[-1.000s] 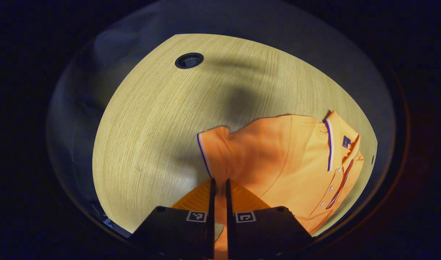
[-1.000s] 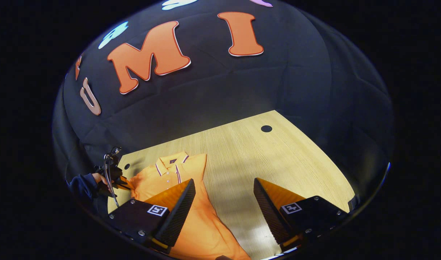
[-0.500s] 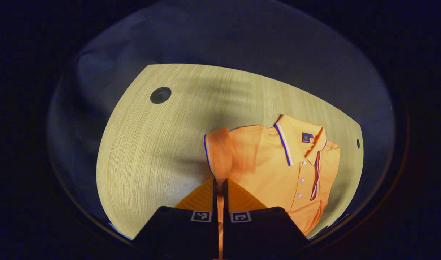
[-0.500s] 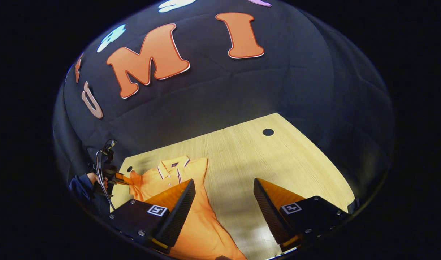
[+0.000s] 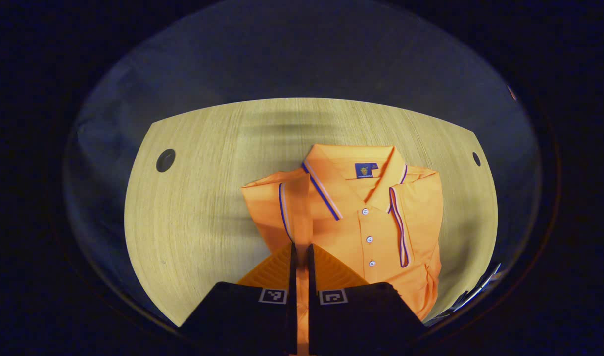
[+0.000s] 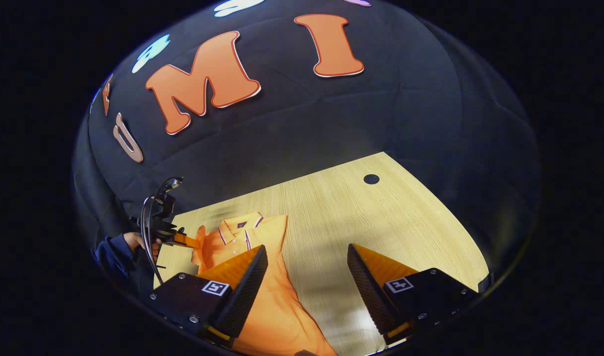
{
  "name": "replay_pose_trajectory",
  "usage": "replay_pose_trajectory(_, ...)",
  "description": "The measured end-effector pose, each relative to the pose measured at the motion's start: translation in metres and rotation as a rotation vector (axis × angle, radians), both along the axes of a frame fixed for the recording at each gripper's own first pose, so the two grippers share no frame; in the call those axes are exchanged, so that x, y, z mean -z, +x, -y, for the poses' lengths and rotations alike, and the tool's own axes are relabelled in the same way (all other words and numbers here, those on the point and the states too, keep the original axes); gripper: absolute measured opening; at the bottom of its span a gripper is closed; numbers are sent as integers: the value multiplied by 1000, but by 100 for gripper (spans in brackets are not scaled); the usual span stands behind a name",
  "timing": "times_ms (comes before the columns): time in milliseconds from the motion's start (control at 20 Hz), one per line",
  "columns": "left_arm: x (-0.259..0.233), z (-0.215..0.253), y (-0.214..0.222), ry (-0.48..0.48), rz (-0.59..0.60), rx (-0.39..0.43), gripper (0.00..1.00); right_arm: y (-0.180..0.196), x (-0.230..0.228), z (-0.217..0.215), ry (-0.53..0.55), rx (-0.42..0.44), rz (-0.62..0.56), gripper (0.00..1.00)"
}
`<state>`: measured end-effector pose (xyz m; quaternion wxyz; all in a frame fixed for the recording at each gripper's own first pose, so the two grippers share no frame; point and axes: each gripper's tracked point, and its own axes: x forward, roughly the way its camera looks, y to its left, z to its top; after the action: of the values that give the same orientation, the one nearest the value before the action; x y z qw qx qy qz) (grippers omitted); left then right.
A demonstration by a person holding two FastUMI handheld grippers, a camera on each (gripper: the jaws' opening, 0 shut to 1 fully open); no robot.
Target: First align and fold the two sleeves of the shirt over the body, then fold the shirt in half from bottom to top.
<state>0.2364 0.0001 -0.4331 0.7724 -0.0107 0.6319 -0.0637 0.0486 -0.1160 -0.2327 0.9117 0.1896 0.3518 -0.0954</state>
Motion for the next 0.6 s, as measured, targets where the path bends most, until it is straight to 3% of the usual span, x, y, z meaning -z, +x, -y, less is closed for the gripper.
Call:
replay_pose_trajectory(50,0,13,-3,-38,-5,13,11,0,0,2,2,1,-1,99)
replay_pose_trajectory(100,-1,26,-4,-83,0,23,22,-1,0,4,4,2,-1,99)
replay_pose_trajectory(150,-4,38,-4,-124,5,33,24,-2,1,5,5,5,-2,99)
replay_pose_trajectory(250,-11,48,-4,-161,33,53,43,-1,2,9,7,9,-1,99)
replay_pose_trajectory(400,-41,51,-1,-188,128,79,83,4,-2,10,-2,3,17,98)
replay_pose_trajectory(550,-78,39,3,-154,282,71,94,13,-18,13,-60,-13,77,98)
replay_pose_trajectory(600,-89,35,-2,-140,318,56,91,18,-27,12,-85,-20,115,99)
